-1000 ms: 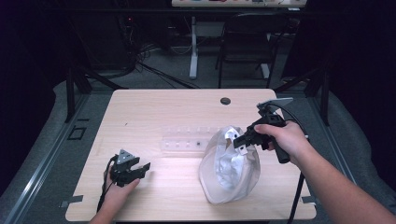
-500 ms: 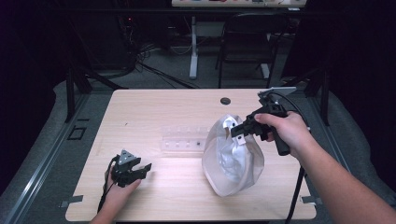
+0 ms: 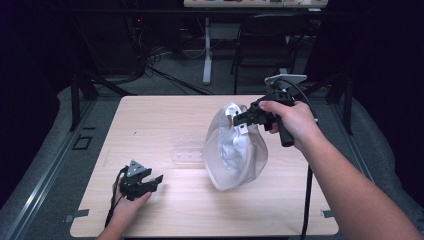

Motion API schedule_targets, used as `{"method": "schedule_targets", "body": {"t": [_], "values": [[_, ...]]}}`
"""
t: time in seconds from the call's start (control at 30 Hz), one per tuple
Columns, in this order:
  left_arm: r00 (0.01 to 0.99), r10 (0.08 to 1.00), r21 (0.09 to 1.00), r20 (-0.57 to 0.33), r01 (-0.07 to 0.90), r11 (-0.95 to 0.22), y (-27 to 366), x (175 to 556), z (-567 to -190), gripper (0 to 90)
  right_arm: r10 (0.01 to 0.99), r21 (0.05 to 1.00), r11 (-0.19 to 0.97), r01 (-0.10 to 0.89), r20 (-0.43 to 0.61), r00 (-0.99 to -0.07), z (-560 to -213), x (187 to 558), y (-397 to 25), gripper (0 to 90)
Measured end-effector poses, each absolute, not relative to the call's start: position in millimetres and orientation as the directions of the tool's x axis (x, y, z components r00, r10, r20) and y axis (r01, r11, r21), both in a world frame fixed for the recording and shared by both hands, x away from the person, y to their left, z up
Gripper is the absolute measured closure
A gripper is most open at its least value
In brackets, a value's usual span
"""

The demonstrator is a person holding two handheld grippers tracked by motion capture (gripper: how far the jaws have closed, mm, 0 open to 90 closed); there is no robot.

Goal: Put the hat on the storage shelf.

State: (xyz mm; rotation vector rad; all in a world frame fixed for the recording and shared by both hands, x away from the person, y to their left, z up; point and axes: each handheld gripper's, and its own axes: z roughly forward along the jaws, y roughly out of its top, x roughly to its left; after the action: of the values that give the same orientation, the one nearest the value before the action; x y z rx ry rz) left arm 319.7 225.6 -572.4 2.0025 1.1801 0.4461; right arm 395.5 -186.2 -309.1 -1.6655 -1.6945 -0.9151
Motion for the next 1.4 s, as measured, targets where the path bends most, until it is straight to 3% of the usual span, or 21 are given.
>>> {"method": "schedule_targets", "body": {"t": [0.53, 1.13, 1.4], "values": [[0.555, 0.829, 0.767, -0.067, 0.56, -0.313, 217, 318, -566, 47.9, 0.569, 0.089, -0.081, 0.993, 0.822, -0.028, -303, 421, -173, 81.6], [0.673, 0.738, 0.837, -0.05, 0.431, -0.337, 175, 319, -533, 50.7, 0.559, 0.106, -0.197, 0.975, 0.829, 0.023, -302, 449, -176, 81.5], [0.707, 0.707, 0.843, 0.004, 0.377, -0.383, 152, 322, -524, 50.4, 0.558, 0.109, -0.244, 0.964, 0.829, 0.047, -305, 459, -181, 81.5]]}}
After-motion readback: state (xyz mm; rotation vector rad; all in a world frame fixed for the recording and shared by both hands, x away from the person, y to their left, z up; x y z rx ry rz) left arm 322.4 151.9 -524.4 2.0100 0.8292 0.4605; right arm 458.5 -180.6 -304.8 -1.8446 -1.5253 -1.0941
